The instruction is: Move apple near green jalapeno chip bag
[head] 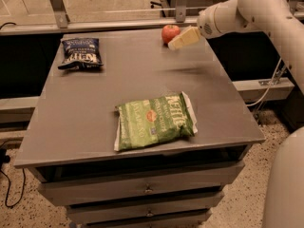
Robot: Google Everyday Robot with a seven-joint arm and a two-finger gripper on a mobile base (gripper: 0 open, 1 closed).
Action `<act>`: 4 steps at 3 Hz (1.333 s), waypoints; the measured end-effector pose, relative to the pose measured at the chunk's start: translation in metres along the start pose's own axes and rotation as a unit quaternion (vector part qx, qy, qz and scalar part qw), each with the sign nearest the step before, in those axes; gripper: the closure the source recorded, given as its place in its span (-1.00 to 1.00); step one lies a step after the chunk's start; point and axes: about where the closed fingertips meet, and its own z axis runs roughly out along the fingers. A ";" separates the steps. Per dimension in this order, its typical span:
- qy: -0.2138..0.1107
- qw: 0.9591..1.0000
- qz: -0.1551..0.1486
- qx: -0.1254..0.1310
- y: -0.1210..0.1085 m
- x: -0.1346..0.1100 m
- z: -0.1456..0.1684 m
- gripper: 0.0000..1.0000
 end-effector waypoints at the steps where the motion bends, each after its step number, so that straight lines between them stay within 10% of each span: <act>1: -0.010 0.998 0.045 0.033 -0.020 0.000 0.036 -1.00; 4: -0.011 0.990 0.131 0.057 -0.048 0.015 0.110 -1.00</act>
Offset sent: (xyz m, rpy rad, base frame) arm 0.1062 0.0161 -0.0367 0.1547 0.0339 -0.2500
